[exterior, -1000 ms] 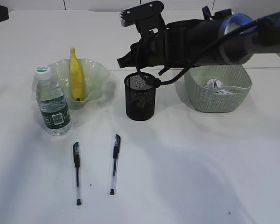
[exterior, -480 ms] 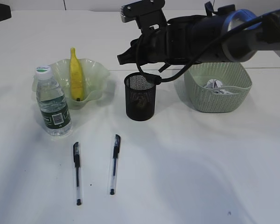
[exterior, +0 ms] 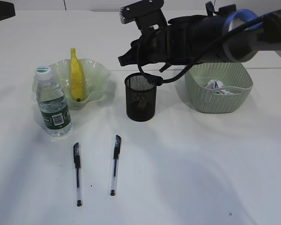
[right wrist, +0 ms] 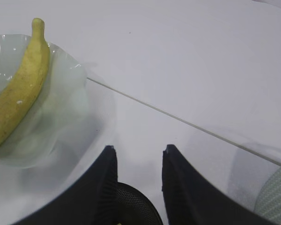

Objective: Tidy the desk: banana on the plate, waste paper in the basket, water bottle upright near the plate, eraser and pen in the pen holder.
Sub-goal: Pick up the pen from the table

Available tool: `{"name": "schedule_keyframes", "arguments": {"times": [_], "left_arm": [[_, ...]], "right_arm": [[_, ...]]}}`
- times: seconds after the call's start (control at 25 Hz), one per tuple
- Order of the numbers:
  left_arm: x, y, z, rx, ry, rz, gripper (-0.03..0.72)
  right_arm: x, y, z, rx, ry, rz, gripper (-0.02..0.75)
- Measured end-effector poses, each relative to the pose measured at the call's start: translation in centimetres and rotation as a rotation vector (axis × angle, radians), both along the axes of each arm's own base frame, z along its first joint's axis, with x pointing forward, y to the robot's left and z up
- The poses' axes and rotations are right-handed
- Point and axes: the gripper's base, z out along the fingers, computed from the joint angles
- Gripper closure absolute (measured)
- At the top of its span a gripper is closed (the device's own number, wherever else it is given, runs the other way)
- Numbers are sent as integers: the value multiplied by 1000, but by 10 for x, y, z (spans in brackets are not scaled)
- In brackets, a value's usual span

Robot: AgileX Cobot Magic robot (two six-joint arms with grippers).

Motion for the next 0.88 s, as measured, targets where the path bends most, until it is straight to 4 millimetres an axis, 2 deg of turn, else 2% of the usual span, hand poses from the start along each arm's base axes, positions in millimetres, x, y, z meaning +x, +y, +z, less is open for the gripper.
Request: {"name": "schedule_keyframes", "arguments": {"times": [0.88], "left_arm": [[0,0,0,-2,-1,-4,183]], "right_arm": [[0,0,0,-70,-24,36,489]]}}
